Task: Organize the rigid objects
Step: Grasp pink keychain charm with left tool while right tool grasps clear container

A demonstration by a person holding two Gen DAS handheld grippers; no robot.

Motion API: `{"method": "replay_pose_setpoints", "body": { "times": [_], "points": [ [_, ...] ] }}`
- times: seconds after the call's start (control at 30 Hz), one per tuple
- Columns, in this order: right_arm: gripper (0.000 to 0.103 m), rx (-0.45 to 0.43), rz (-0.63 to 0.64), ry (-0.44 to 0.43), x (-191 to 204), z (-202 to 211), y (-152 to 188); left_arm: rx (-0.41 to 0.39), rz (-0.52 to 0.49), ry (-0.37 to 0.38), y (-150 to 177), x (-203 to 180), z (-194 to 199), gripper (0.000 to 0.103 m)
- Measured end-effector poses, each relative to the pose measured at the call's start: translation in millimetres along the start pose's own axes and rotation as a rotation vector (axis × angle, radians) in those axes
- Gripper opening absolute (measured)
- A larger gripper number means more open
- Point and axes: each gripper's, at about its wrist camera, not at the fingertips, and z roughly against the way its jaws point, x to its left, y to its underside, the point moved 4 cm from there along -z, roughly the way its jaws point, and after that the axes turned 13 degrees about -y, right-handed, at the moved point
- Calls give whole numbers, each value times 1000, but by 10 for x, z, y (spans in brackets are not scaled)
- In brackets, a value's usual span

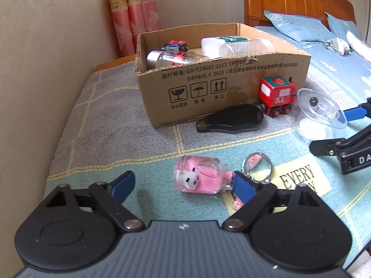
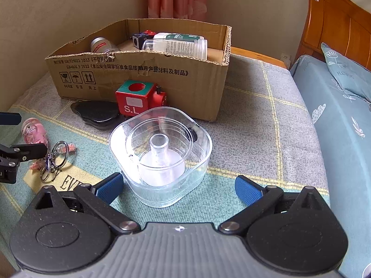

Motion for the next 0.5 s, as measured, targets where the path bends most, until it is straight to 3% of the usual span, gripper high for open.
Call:
{"method": "replay_pose_setpoints", "body": {
  "times": [0.13, 0.2, 0.5],
  "points": [
    [103, 2, 32, -26, -6, -22, -26, 1, 22, 17, -11, -29, -2, 75],
    [103, 6, 57, -48, -15, -37, -43, 17, 32, 39, -10, -37, -16, 66],
    [103, 61, 185, -161, -60, -144, -192, 45, 85, 41, -7, -62, -17, 60]
  ]
}}
